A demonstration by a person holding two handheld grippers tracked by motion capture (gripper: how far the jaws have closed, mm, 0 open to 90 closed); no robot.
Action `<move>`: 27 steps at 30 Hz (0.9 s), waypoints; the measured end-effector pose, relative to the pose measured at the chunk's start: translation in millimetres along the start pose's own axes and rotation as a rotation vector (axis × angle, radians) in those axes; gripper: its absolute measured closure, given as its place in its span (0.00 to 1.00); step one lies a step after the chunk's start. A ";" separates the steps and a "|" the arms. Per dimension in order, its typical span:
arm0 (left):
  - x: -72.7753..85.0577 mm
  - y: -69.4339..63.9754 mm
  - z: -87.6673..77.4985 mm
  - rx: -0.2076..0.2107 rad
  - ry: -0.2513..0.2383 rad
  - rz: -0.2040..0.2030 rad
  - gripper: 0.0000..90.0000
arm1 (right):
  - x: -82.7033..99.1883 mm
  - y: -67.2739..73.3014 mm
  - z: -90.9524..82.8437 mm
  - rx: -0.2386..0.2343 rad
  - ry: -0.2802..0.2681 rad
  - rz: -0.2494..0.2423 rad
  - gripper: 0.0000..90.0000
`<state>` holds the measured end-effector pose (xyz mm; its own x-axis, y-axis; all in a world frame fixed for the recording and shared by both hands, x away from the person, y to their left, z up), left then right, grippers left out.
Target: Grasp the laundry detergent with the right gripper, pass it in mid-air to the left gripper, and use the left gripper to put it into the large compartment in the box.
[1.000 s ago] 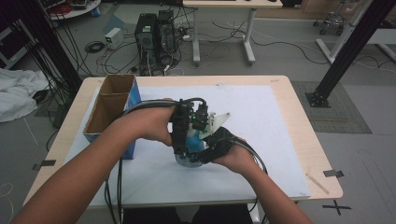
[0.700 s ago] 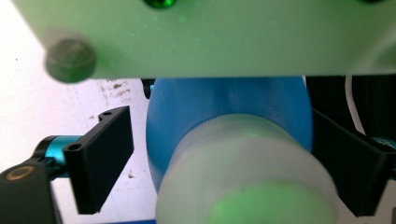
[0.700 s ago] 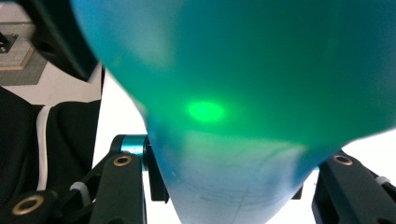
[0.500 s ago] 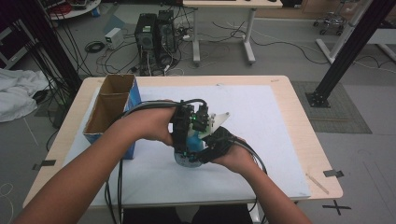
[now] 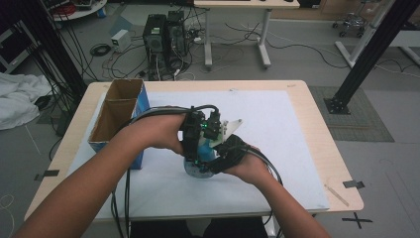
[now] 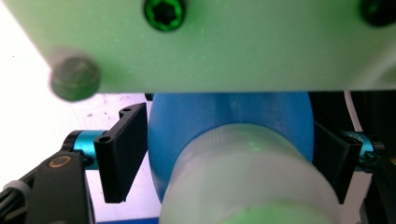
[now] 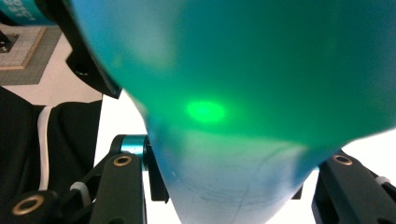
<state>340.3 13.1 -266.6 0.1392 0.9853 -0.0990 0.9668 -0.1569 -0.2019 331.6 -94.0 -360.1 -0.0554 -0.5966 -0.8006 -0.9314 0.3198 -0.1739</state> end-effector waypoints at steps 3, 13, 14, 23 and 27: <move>0.4 0.0 0.2 -0.001 0.001 0.000 0.28 | -0.1 0.0 0.0 -0.001 -0.001 0.000 0.53; -0.5 0.2 -0.3 0.001 0.007 -0.002 0.32 | 0.2 -0.1 -0.4 -0.001 0.000 0.002 0.53; -0.7 0.0 -0.3 -0.001 0.007 -0.002 0.32 | 0.2 -0.1 -0.5 -0.001 -0.001 0.002 0.53; -0.5 0.3 -0.8 0.002 0.019 -0.006 0.36 | 0.1 -0.4 0.8 0.002 0.001 0.004 0.54; 0.0 1.3 -1.0 0.011 0.023 -0.005 0.40 | 0.3 -0.7 1.4 0.000 0.001 0.001 0.54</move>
<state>341.8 13.0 -265.9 0.1389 0.9874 -0.0757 0.9652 -0.1521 -0.2126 332.7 -93.5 -361.0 -0.0567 -0.5966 -0.8005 -0.9312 0.3207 -0.1731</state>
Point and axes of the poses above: each handheld gripper's, and its own axes: z roughly forward along the jaws, x roughly out of its underside, y roughly to its left, the point moved 1 cm from there along z, roughly forward along the jaws, and after that the axes turned 15 degrees about x, right-handed, at the moved point
